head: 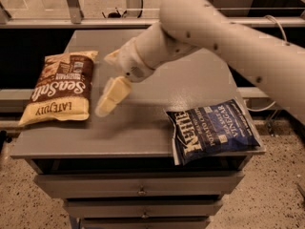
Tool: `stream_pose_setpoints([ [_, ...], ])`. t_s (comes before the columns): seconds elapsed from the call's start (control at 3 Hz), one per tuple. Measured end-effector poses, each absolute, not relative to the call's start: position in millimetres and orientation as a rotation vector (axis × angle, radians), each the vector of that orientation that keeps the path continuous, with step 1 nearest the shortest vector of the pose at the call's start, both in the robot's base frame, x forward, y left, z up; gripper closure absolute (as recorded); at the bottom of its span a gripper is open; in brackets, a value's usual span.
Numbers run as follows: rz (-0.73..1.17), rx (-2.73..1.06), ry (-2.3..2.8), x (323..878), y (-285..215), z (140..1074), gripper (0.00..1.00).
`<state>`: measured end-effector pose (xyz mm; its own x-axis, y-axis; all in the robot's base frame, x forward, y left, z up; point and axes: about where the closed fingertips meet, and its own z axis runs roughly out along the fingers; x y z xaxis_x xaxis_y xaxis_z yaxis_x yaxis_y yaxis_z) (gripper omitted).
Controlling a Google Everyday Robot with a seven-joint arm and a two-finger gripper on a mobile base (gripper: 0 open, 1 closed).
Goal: Pick brown chip bag
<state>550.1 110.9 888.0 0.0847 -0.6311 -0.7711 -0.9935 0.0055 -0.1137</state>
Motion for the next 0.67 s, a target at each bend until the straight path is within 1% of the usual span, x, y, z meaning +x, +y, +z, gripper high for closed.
stream_pose_setpoints([
  [0.33,0.712,-1.684,1.625,557.6,143.9,869.4,0.00],
  [0.67,0.723,-1.659,1.653,567.2,167.7,857.3,0.14],
])
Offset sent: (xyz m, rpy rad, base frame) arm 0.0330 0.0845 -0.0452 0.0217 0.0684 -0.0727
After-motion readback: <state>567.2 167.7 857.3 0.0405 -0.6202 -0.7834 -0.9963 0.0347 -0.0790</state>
